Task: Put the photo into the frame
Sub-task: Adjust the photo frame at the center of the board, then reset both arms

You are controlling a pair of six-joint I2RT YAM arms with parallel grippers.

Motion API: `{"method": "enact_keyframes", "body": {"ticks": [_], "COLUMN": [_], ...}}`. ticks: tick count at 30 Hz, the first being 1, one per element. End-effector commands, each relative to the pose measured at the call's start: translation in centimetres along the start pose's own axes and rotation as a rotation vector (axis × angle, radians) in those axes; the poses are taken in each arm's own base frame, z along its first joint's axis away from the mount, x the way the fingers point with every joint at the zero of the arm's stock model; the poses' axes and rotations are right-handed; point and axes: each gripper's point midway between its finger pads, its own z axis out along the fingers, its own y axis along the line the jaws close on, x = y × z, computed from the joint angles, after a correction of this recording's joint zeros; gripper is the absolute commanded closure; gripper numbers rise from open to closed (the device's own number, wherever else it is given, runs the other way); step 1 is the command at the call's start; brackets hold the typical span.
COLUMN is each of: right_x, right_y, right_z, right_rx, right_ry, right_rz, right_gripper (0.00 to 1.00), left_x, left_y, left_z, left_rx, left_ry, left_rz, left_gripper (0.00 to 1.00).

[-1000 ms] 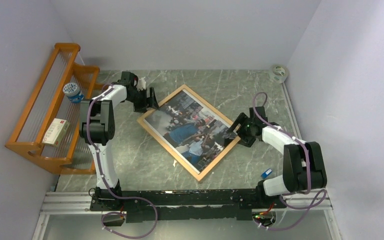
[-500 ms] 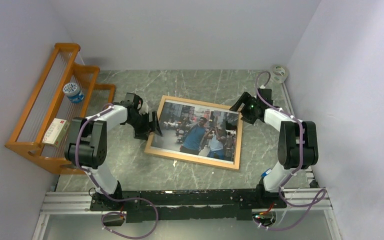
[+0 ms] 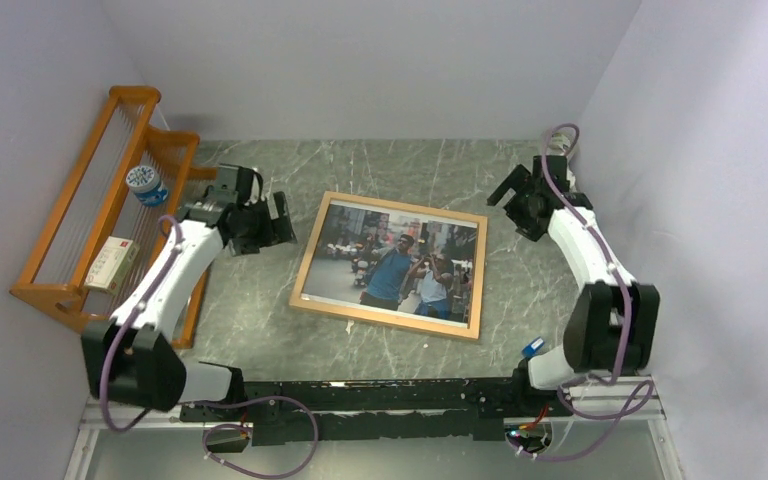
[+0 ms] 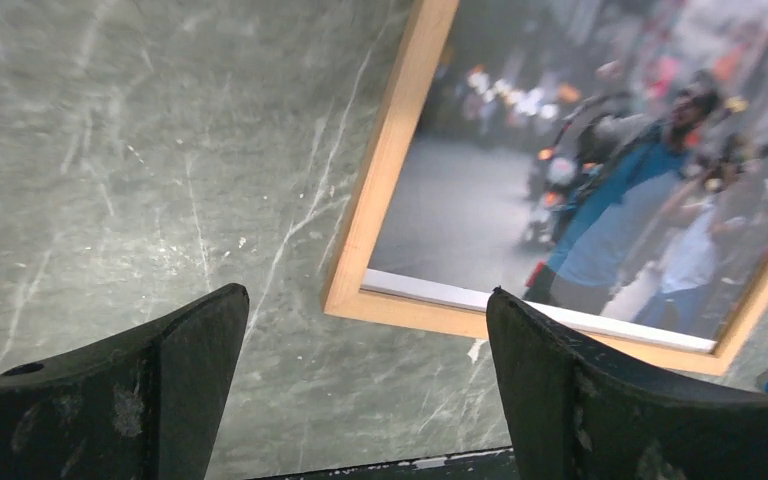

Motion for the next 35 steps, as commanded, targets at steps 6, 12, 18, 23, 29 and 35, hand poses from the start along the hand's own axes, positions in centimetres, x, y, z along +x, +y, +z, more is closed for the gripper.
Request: {"method": "enact_keyframes", "body": {"ticks": [6,12,18,23,29,35], "right_x": [1.5,3.5,4.1,3.5,3.9,4.2], "right_y": [-4.5,-6.9,-8.2,-10.5,-11.4,-11.6], "right_z": [-12.6,-18.6,-24.8,-30.0,-33.1,-33.2], "right_rx": [0.119,0.086,0.038,0.078,0.059,0.064], "right_ry": [-0.111,-0.195,-0.307,-0.44,-0.497,-0.491], "right_rz": [-0.03,-0.016,0.021,0.052,0.049,0.034], "right_gripper": [0.01,0.01,0.01,0.01,0.01,0.01], "left_x": [-2.2,-1.8,-0.7,-0.2,0.5,0.8], "left_y": [0.1,1.3,1.9,3.4,4.2,4.4], "left_z": [-13.4,-20.1,-23.7,-25.6,-26.4,-25.9], "left_rx": [0.024,0.019,0.029,-0.019,-0.035,-0.046], "left_ry": [-0.345,-0.545,-0.629,-0.699,-0.729,-0.705], "left_rz": [0.048,0.059,0.037,0.019,0.006,0.016], "left_gripper": [0.06,0.06,0.07,0.07,0.07,0.06]}}
